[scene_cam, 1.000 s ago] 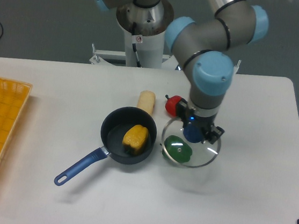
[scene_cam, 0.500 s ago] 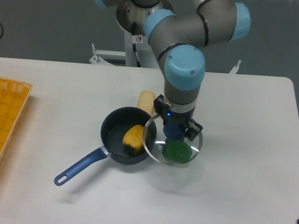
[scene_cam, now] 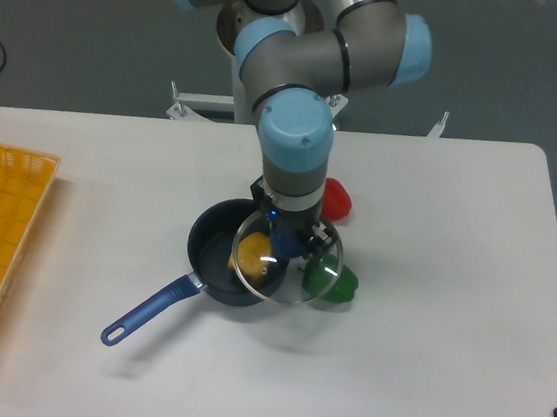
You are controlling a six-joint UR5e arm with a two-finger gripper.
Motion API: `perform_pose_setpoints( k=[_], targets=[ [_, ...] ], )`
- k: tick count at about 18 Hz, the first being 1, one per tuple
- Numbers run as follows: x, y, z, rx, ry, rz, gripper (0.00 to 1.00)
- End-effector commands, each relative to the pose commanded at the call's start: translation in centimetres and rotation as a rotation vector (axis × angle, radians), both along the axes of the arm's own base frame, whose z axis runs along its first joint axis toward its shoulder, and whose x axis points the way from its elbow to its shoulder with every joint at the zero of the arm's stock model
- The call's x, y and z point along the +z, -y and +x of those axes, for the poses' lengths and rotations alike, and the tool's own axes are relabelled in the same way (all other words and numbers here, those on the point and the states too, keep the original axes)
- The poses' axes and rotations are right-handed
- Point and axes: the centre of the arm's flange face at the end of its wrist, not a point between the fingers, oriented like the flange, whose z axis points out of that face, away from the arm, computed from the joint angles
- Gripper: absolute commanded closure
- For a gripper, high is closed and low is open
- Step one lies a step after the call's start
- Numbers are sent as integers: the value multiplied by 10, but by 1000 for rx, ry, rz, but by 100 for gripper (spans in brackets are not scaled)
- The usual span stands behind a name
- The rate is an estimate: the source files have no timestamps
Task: Close the pot lid
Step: 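Carry the glass lid over the blue saucepan, then lower the glass lid onto the saucepan rim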
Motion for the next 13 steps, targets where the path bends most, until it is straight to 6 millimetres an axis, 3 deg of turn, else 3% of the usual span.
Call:
perform_pose_setpoints(
  k=[2, 13],
  targets=[
    [-2, -9, 13, -14, -3, -6, 42],
    [-14, -15, 39, -59, -14, -51, 42]
  ],
)
